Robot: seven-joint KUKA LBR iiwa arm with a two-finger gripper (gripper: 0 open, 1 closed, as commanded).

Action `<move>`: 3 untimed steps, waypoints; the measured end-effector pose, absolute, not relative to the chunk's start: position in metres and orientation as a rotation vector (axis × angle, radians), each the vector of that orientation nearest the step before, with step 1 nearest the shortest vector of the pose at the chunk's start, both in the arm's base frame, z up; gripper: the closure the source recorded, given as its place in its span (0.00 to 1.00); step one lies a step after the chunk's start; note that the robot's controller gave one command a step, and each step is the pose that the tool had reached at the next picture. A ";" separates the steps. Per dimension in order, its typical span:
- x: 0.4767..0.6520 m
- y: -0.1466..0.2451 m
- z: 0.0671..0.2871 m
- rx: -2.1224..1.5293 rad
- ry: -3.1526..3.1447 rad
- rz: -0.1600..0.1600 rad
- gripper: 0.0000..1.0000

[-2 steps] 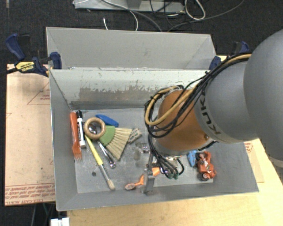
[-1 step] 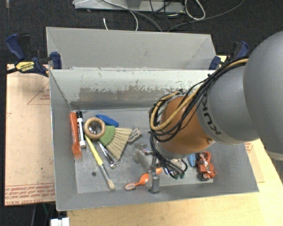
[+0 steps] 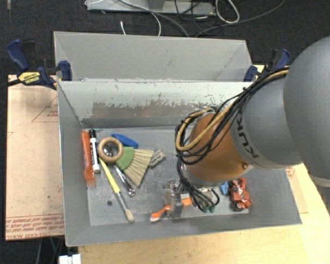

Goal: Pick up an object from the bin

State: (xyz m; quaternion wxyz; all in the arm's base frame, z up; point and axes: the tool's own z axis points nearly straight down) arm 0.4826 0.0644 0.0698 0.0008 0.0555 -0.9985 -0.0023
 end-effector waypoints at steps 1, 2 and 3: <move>0.483 0.064 0.070 0.174 -3.135 -0.007 1.00; 0.481 0.064 0.093 0.175 -3.130 -0.007 1.00; 0.481 0.065 0.120 0.177 -3.131 -0.008 1.00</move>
Offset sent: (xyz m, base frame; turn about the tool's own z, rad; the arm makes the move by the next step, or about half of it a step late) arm 0.0002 -0.0001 0.0471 -0.0001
